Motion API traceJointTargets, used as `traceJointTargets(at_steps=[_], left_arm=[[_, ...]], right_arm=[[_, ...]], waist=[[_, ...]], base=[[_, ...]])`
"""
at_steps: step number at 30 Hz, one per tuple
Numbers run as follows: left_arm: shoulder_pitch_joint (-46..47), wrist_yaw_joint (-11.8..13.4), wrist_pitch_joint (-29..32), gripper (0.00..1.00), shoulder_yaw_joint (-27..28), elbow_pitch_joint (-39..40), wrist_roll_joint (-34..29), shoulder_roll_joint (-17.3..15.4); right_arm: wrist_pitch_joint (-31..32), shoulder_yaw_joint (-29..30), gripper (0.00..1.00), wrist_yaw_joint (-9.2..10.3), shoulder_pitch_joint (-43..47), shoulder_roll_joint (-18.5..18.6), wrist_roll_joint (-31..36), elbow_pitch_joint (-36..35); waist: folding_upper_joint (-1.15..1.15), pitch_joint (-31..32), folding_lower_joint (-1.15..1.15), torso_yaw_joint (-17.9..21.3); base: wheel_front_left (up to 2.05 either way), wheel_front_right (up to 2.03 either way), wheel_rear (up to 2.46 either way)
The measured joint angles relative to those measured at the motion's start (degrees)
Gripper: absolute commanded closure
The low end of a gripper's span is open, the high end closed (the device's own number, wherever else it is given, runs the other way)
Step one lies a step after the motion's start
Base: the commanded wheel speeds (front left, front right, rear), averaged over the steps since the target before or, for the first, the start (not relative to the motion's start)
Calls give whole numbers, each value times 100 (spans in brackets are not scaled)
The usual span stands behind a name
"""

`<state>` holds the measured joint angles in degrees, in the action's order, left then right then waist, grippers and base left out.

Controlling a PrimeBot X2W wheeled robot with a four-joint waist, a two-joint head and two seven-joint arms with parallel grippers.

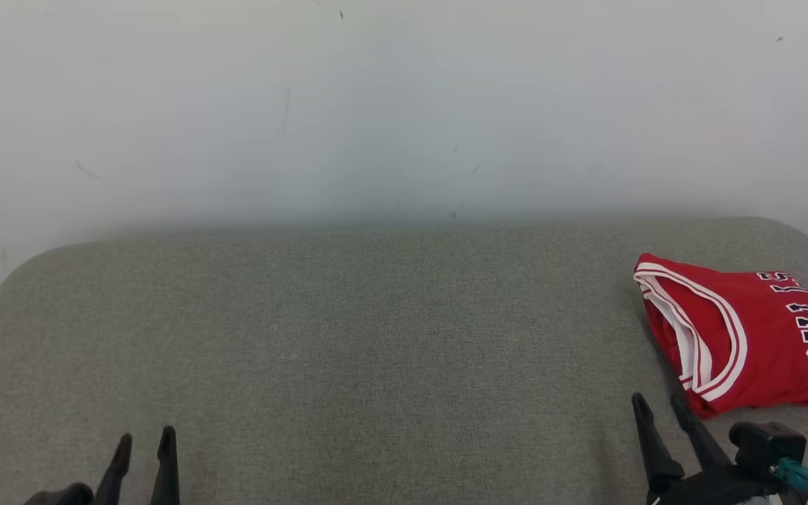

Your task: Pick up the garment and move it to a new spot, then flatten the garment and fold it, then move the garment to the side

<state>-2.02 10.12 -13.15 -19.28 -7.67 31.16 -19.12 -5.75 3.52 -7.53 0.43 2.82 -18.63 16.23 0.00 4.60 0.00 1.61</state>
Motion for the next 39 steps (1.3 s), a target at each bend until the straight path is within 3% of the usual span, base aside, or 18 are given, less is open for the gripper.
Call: traceJointTargets(at_steps=[7, 39], left_arm=[[-198, -13, 32, 100, -93, -305, 22, 271], [236, -673, 827, 100, 977, -571, 2406, 773]], right_arm=[[60, -13, 100, 0, 285, -68, -53, 356], [437, 31, 100, 0, -112, -66, -2886, 246]], waist=[[0, -3, 0, -2], [0, -129, 0, -40]], base=[[0, 0, 0], [0, 0, 0]])
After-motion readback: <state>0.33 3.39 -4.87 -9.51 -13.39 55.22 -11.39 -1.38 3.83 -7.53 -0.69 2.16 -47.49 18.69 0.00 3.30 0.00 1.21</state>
